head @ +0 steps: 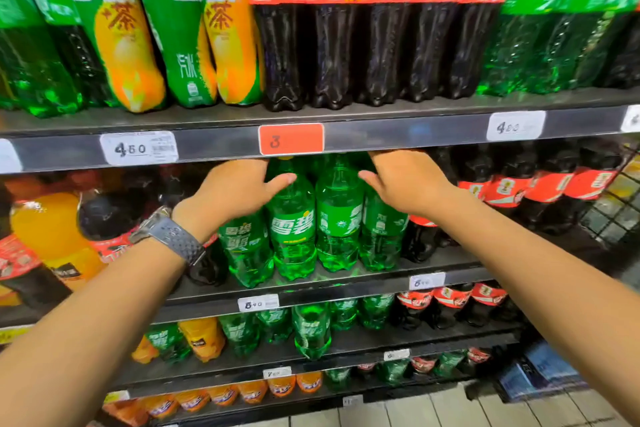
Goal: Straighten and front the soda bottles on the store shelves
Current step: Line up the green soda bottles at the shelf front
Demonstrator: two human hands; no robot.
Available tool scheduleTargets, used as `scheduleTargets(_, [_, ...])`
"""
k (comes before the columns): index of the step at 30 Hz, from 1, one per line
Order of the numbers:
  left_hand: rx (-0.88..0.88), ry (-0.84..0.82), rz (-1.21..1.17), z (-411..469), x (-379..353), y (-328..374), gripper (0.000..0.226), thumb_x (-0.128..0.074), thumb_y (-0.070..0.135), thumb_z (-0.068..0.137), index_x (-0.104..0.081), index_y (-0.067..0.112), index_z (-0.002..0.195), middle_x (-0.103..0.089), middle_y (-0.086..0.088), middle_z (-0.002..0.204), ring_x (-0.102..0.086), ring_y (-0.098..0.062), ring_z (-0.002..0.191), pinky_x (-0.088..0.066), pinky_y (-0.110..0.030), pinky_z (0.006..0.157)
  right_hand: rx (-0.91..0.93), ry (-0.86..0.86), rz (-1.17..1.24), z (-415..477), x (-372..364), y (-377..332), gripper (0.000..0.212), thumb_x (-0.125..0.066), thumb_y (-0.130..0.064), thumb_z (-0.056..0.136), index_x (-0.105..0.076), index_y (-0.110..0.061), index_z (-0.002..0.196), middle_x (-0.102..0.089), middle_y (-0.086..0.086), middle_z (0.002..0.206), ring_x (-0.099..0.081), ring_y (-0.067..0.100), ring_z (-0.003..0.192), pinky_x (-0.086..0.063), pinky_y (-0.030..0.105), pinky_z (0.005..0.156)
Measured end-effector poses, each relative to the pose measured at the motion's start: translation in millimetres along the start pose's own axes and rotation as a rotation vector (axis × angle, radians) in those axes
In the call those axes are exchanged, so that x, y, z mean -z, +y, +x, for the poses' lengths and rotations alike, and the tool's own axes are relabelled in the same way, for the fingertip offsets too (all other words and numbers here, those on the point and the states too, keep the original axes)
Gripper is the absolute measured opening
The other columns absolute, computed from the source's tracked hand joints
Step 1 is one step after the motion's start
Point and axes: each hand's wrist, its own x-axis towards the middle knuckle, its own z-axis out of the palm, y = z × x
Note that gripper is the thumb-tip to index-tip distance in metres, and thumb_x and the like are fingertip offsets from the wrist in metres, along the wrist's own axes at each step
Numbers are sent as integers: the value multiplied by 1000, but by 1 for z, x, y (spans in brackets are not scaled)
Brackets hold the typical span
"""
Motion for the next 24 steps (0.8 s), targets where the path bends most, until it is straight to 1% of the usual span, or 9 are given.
scheduleTargets(4, [-119,9,-49,10,-11,33,60,-39,70,85,-51,16,108,-64,-13,106,-62,-34,93,-47,-39,71,-211,-55,192,-13,-11,26,37,-50,-41,95,-50,-4,90,-59,24,94,-57,40,90,-42,41,72])
scheduleTargets(7, [-140,23,-71,19,-14,57,59,-40,67,89,-49,17,118,-63,-12,113,-62,-34,98,-45,-38,71,-354,-105,380,-19,-21,29,43,-57,-43,90,-47,-2,97,-50,13,86,-51,33,86,-34,35,66])
scheduleTargets(9, [-106,-1,-57,27,-16,69,52,-37,66,90,-53,17,97,-65,-11,108,-62,-32,94,-43,-37,69,-450,-97,471,-20,-25,29,42,-62,-45,87,-42,-8,85,-43,2,74,-46,27,76,-30,33,63])
scheduleTargets(11, [-68,-68,-87,34,-18,81,51,-35,67,90,-39,21,69,-65,-9,95,-57,-29,78,-37,-33,64,-563,-93,529,-18,-27,30,46,-65,-46,84,-36,-12,73,-38,-2,68,-43,24,68,-27,33,58])
scheduleTargets(12, [-62,-98,-102,38,-19,85,53,-34,68,90,-36,21,66,-65,-8,92,-52,-26,71,-35,-32,62,-607,-99,551,-16,-27,31,48,-67,-46,83,-36,-13,69,-39,-2,66,-43,23,66,-26,33,56])
scheduleTargets(15, [-21,-195,-151,49,-26,95,61,-33,74,87,-46,16,71,-63,-4,86,-52,-24,71,-35,-31,63,-687,-151,620,-16,-31,30,44,-71,-48,79,-44,-13,74,-44,-2,70,-48,22,73,-32,32,57])
scheduleTargets(19, [45,-195,-151,50,-44,104,61,-38,77,82,-38,20,60,-44,6,59,-41,-18,55,-30,-27,52,-649,-141,609,-21,-38,30,57,-71,-48,78,-57,-3,109,-61,11,109,-57,28,102,-43,32,77])
scheduleTargets(22, [44,-89,-123,47,-53,105,60,-48,73,82,-33,19,59,-42,4,56,-46,-21,53,-29,-25,47,-631,-135,562,-20,-38,31,58,-70,-53,77,-61,-4,107,-64,12,106,-59,29,99,-37,27,70])
scheduleTargets(24, [65,-67,-131,47,-56,105,59,-50,71,81,-40,16,64,-51,1,61,-52,-24,58,-32,-25,47,-634,-144,542,-19,-38,32,60,-70,-55,76,-62,-4,107,-65,13,104,-60,29,97,-36,27,69])
